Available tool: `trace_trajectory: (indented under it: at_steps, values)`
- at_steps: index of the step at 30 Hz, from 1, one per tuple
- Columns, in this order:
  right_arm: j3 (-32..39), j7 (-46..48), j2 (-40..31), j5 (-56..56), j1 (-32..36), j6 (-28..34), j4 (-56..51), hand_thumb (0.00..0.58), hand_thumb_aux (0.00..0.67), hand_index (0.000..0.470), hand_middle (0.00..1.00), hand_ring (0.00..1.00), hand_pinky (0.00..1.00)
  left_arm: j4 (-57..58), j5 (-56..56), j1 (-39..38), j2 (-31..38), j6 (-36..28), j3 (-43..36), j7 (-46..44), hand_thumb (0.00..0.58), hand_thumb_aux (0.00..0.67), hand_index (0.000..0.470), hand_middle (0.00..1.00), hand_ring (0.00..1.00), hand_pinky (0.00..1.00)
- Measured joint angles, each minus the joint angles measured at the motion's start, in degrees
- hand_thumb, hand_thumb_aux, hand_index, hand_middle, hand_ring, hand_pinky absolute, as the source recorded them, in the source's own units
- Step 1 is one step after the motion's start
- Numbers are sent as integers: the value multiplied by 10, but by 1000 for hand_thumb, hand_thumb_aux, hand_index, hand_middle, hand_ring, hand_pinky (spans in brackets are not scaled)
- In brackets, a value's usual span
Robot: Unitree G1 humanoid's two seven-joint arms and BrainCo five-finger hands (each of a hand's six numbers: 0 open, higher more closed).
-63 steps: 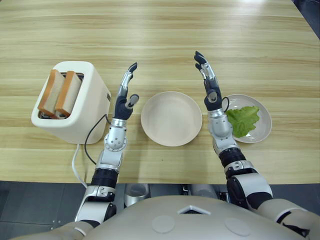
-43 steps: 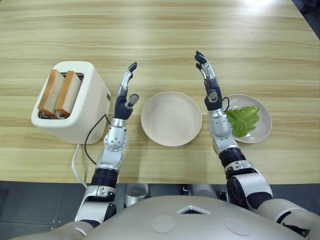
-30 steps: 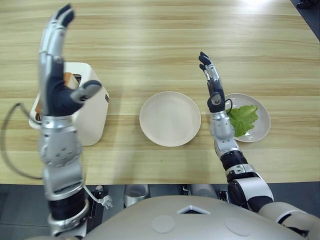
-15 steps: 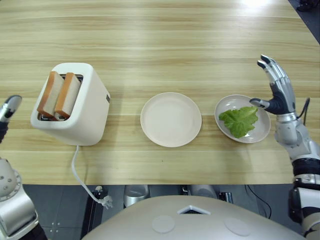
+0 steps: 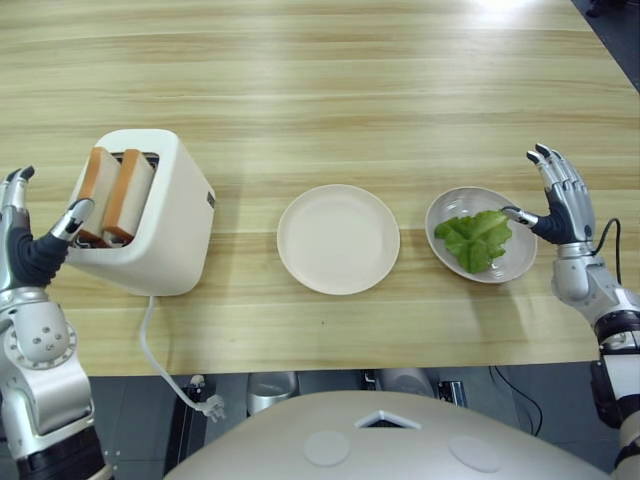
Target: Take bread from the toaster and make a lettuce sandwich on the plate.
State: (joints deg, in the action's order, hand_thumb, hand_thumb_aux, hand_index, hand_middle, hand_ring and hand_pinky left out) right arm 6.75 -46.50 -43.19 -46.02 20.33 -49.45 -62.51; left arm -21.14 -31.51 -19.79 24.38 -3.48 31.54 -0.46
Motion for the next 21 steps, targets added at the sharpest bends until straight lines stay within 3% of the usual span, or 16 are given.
trace_trajectory:
  at_steps: [5,19,20,21]
  values:
    - [15,-6,-1,9,11,-3,0,0,0,0,0,0,0,30,0,3,20,1,-19,0,559,541,372,0,0,0]
    - [40,-12,-1,26,17,-6,0,0,0,0,0,0,0,136,26,31,38,32,-49,43,551,520,357,0,0,0]
    - [42,-12,-1,27,17,-6,0,0,0,0,0,0,0,137,28,31,38,33,-52,45,563,554,381,0,0,0]
    - [44,-12,-1,27,18,-6,0,0,0,0,0,0,0,137,28,31,38,34,-55,47,580,670,460,0,0,0]
